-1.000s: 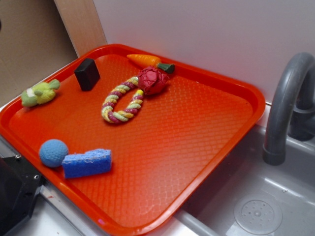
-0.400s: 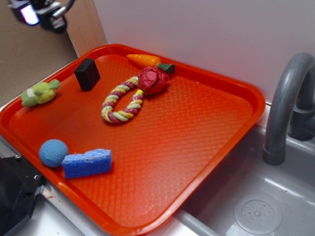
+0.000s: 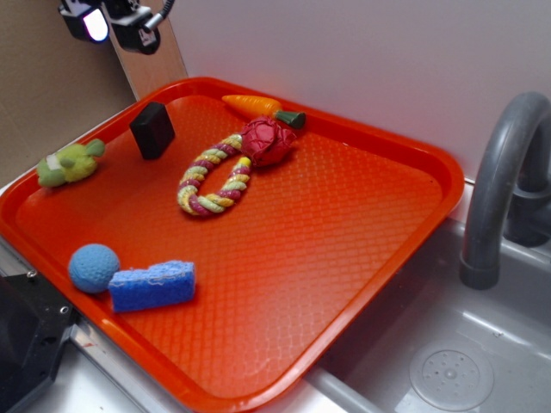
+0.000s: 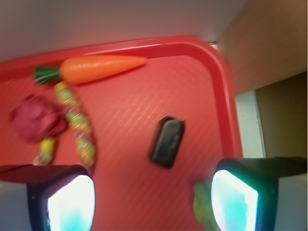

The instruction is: Grab the black box.

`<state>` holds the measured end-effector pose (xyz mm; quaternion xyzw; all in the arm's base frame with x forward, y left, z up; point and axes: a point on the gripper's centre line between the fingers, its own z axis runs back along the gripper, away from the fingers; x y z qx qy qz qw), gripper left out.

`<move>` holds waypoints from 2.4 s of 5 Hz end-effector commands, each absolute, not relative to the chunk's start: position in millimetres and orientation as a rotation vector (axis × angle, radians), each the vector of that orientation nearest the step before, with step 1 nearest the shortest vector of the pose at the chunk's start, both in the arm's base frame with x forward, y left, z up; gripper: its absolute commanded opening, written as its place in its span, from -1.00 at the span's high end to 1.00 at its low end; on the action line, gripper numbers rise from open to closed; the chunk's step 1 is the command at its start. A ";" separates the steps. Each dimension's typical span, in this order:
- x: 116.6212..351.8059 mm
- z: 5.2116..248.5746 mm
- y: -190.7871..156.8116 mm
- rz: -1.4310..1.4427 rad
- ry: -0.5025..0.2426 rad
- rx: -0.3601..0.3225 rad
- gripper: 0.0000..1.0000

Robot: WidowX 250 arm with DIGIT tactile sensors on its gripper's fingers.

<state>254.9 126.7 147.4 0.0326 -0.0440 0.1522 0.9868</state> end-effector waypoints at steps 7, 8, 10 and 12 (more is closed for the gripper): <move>255.0 98.4 114.7 0.669 -0.159 0.027 1.00; 245.7 148.5 97.0 0.588 -0.225 -0.050 1.00; 201.9 248.2 38.2 0.160 -0.204 -0.083 1.00; 196.2 280.0 27.6 0.126 -0.173 -0.051 1.00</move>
